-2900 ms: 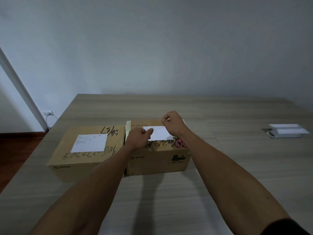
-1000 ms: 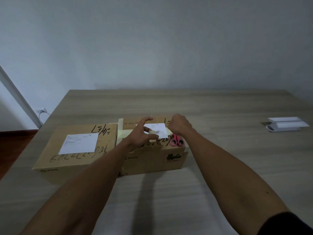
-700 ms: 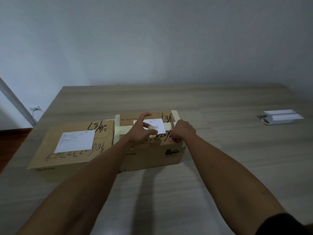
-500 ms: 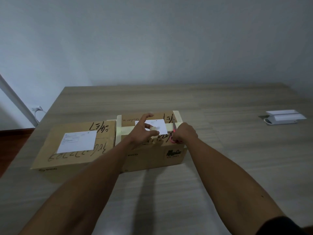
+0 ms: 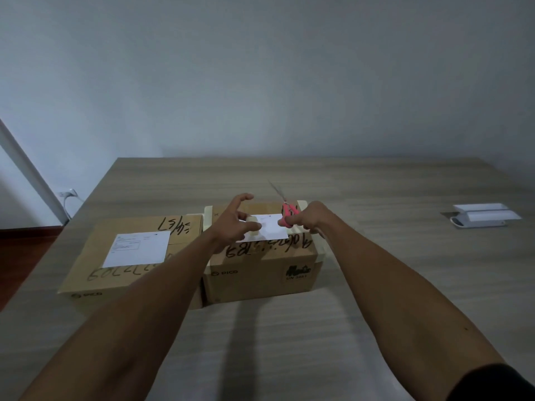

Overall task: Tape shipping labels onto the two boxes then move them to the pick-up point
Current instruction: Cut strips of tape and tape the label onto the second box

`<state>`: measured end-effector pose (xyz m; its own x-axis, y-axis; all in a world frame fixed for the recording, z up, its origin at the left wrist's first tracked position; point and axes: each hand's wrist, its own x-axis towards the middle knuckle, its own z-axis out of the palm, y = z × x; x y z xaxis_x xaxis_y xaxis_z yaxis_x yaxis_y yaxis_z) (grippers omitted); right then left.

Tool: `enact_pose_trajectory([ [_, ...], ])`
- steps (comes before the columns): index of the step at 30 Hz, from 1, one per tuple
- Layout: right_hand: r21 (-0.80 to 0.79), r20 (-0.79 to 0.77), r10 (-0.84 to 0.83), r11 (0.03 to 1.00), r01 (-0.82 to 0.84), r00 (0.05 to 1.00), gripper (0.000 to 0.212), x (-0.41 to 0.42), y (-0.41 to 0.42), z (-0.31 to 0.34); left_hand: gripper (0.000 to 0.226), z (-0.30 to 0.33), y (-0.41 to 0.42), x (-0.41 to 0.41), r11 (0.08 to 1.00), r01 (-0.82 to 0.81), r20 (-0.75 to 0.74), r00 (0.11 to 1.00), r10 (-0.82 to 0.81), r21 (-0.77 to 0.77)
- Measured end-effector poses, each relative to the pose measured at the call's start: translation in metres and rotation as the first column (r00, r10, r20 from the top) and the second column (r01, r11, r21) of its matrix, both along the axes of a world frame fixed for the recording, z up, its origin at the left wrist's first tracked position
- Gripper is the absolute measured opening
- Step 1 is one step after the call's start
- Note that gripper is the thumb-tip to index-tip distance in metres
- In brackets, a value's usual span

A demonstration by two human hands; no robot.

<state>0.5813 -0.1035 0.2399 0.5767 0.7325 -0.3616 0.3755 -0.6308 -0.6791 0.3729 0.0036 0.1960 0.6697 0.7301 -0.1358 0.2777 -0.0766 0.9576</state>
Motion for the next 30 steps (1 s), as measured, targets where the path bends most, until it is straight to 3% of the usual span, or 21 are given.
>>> enact_pose_trajectory([
  [5, -0.103, -0.136, 0.183, 0.975, -0.198, 0.974, 0.036, 0.004, 0.002, 0.009, 0.071, 0.008, 0.012, -0.010, 0.999, -0.040, 0.007, 0.999, 0.040, -0.014],
  [14, -0.198, -0.226, 0.377, 0.885, -0.421, 0.898, 0.060, 0.020, -0.003, 0.007, 0.071, 0.018, 0.025, -0.020, 0.998, -0.040, -0.037, 0.999, 0.039, -0.040],
  [20, -0.225, -0.215, 0.448, 0.842, -0.491, 0.868, 0.034, 0.023, -0.001, 0.017, 0.066, 0.027, 0.023, -0.014, 0.991, 0.093, -0.065, 0.993, -0.100, -0.096],
  [25, -0.236, -0.187, 0.466, 0.833, -0.500, 0.865, 0.059, 0.029, 0.001, 0.014, 0.070, 0.028, 0.020, -0.008, 0.976, 0.171, -0.088, 0.979, -0.184, -0.132],
  [30, -0.240, -0.183, 0.437, 0.849, -0.471, 0.881, 0.023, 0.037, 0.000, 0.010, 0.071, 0.028, 0.017, -0.003, 0.967, 0.219, -0.120, 0.965, -0.235, -0.129],
])
